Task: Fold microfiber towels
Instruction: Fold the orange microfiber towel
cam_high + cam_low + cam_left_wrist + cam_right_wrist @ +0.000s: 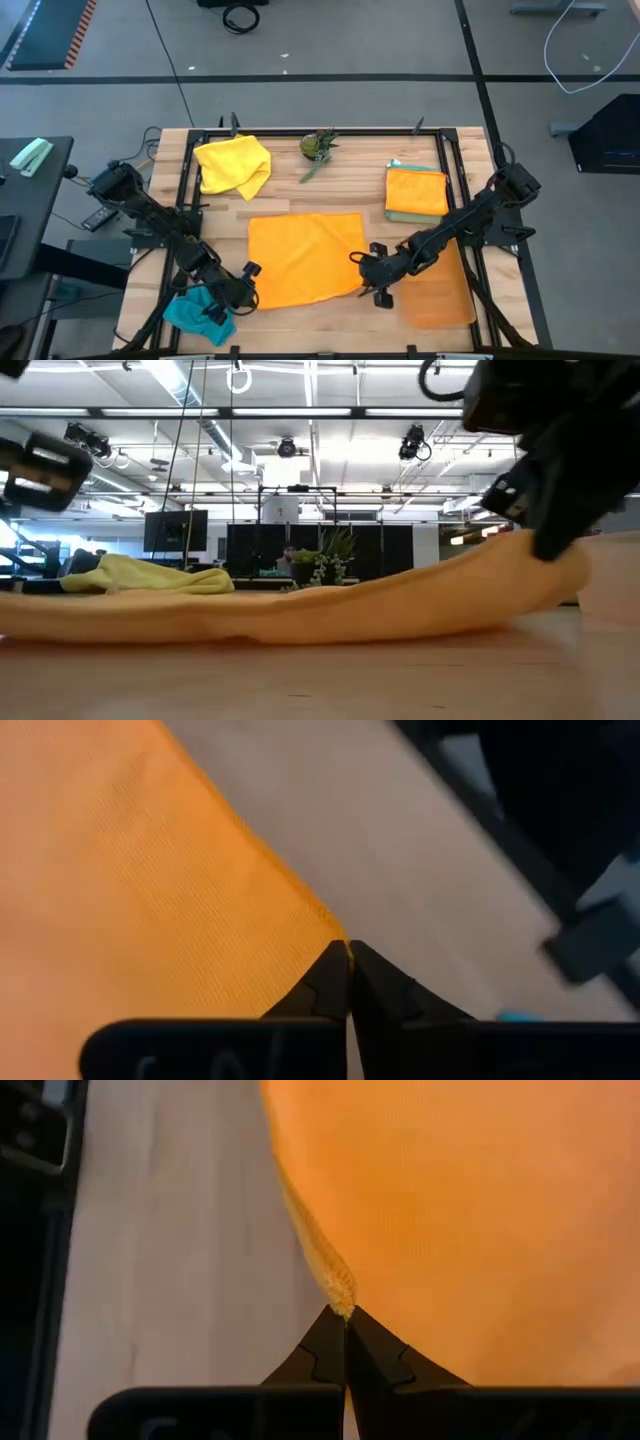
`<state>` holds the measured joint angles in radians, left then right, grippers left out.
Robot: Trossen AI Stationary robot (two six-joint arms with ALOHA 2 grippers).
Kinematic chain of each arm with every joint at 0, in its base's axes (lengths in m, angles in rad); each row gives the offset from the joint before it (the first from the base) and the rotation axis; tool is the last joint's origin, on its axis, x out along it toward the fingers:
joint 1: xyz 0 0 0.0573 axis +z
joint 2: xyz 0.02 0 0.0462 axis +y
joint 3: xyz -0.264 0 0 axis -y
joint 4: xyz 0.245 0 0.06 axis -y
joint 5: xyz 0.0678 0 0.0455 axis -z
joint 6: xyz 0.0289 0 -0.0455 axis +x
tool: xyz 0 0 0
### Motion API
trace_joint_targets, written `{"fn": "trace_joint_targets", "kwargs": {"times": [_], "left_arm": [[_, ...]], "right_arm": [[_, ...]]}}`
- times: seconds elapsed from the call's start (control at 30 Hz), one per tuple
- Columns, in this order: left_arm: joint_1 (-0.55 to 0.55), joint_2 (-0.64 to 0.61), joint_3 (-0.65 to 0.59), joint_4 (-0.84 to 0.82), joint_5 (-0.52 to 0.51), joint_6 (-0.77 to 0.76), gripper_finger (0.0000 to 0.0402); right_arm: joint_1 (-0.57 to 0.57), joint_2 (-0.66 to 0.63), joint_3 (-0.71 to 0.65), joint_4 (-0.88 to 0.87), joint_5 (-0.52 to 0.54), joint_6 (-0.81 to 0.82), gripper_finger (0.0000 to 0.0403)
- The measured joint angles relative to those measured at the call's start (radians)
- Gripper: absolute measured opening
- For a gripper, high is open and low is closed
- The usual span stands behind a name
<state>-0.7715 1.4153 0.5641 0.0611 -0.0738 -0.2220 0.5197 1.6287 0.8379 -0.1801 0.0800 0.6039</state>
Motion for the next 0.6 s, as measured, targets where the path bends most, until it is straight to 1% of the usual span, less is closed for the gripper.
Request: {"fn": "trace_joint_targets", "kwargs": {"times": [0.1,0.2,0.27,0.37,0.5,0.6], "left_arm": [[0.000,-0.036,0.034,-0.007,0.000,-0.008,0.0009],[0.000,-0.080,0.069,-0.031,0.000,-0.061,0.0009],[0.000,-0.101,0.090,-0.086,-0.002,-0.086,0.0010],[0.000,-0.110,0.109,-0.139,-0.051,-0.097,0.0007],[0.011,-0.101,0.109,-0.146,-0.057,-0.097,0.0011],[0.016,-0.100,0.109,-0.147,-0.056,-0.097,0.0008]], "right_arm": [[0.030,-0.002,0.000,0.013,-0.031,0.032,0.0006],[0.060,-0.002,0.000,0.029,-0.061,0.085,0.0005],[0.078,-0.002,0.000,0.028,-0.055,0.116,0.0005],[0.094,-0.002,0.000,0.032,-0.029,0.134,0.0007],[0.099,-0.002,0.000,0.037,-0.029,0.153,0.0029],[0.087,-0.002,0.000,0.039,-0.072,0.165,0.0062]]}}
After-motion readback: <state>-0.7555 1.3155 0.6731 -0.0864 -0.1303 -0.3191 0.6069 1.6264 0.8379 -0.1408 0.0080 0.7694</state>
